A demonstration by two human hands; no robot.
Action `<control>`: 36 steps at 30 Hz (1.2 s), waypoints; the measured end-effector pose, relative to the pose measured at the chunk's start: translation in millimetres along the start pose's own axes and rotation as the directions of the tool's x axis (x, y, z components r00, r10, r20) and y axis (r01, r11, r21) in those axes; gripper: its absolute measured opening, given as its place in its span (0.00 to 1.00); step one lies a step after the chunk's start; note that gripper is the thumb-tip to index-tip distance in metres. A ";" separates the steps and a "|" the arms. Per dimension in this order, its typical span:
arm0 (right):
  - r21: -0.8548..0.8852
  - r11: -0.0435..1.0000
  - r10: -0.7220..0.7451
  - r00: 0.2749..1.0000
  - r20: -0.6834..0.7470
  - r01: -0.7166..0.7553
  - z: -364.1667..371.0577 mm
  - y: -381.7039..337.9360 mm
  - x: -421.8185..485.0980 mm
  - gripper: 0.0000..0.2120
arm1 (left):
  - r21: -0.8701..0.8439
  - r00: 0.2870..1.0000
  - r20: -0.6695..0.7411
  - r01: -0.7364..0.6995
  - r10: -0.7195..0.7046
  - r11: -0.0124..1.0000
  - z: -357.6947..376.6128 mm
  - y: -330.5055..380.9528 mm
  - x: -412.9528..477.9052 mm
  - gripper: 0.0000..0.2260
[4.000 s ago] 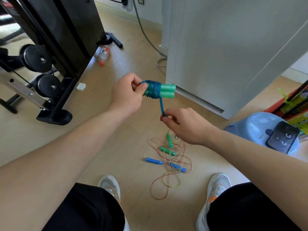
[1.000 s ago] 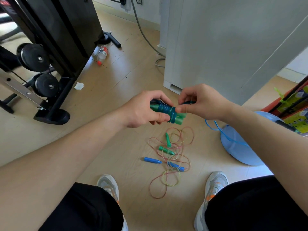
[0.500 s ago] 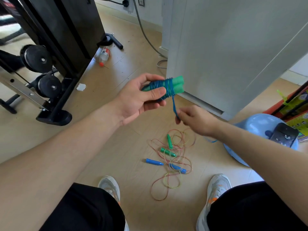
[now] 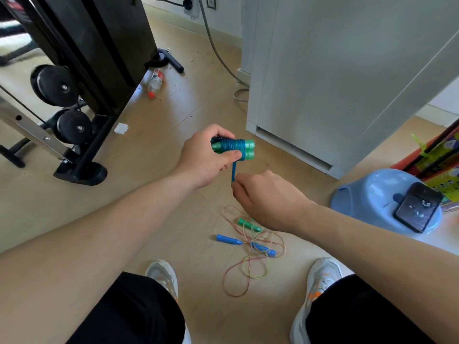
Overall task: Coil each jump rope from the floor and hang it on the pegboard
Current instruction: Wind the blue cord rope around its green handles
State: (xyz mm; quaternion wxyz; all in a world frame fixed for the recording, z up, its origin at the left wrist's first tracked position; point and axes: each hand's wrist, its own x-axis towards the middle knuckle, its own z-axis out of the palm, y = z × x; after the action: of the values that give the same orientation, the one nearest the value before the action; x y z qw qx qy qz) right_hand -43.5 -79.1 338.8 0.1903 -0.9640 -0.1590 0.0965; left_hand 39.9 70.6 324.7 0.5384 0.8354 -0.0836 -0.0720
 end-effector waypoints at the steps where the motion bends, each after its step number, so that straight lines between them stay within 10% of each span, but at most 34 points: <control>1: 0.045 0.999 -0.007 1.000 -0.021 0.007 -3.4 2.7 0.5 0.16 | 0.006 1.000 0.024 0.003 -0.003 1.000 0.4 -2.0 0.5 0.13; 11: 0.197 0.980 0.091 0.965 -0.245 -0.042 -49.2 55.3 11.7 0.12 | -0.186 0.941 0.338 0.068 -0.001 0.980 12.0 17.4 -6.9 0.15; 24: 0.193 0.981 0.069 0.955 -0.288 -0.013 -49.9 71.2 16.9 0.15 | -0.067 0.928 0.366 -0.050 0.071 0.996 14.2 29.2 -15.1 0.15; 36: 0.639 0.764 0.156 0.986 -0.049 -0.089 -42.1 92.7 19.7 0.29 | -0.176 0.917 0.396 0.022 0.050 0.984 7.5 36.9 -18.1 0.12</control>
State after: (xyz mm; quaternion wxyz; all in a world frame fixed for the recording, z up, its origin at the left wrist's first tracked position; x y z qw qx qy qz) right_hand 10.3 -167.8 337.8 0.5053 -0.8550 -0.0439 0.1087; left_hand 18.4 52.9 355.8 0.5825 0.7514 -0.1908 -0.2441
